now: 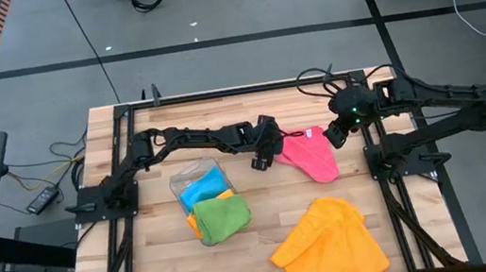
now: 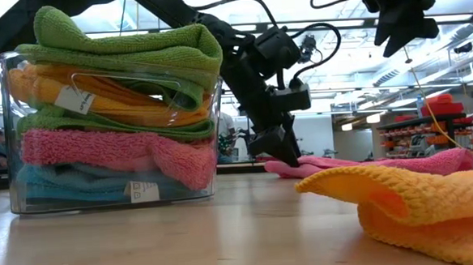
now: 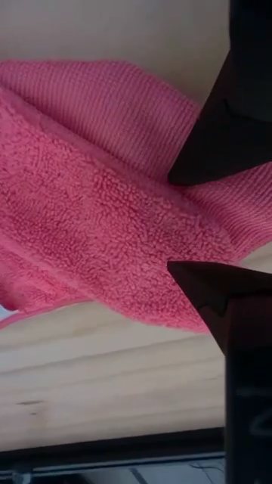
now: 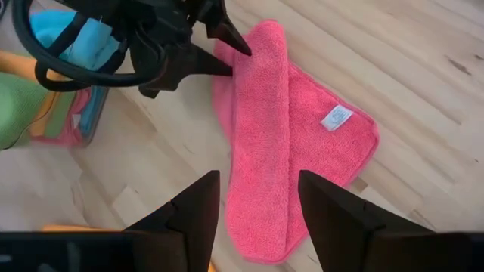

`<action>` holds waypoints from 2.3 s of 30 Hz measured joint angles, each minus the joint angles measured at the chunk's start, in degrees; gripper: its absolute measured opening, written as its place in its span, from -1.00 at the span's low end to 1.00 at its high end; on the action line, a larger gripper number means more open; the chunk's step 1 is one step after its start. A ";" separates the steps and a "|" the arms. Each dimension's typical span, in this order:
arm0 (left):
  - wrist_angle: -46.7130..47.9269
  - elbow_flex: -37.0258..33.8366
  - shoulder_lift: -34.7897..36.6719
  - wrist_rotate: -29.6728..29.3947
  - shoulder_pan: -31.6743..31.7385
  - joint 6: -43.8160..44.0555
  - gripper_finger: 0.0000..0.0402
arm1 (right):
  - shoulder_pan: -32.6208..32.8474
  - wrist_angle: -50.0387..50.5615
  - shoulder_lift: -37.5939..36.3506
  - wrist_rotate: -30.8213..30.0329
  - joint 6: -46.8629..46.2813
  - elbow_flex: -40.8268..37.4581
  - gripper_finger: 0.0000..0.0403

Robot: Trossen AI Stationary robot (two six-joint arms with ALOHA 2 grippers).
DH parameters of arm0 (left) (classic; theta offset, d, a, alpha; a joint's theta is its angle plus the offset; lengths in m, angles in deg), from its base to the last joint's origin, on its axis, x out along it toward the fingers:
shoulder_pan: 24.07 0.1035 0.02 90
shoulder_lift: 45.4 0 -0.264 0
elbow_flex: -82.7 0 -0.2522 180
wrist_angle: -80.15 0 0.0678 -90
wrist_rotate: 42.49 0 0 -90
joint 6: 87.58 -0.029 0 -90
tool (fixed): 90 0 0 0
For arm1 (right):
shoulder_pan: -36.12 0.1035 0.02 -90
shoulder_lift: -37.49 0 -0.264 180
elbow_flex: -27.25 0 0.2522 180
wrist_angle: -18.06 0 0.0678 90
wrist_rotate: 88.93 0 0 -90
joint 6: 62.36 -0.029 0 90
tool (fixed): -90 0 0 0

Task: Fold microfiber towels
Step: Fold the pink towel

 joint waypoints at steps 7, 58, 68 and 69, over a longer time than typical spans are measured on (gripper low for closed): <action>-1.33 0.00 -0.34 -1.27 0.00 -0.09 -0.18 | 0.00 -0.41 0.27 0.00 -0.24 0.00 -0.07; 34.35 17.05 1.03 12.04 1.55 18.51 -0.93 | 12.93 -39.83 3.59 -3.20 16.06 -32.86 0.22; 36.08 16.98 1.01 11.95 1.49 21.16 -0.94 | 20.75 -47.61 13.90 -2.84 26.00 -35.21 0.06; 35.99 16.98 1.01 11.96 1.49 21.16 -0.93 | 20.97 -48.11 15.00 -2.86 26.48 -35.21 0.05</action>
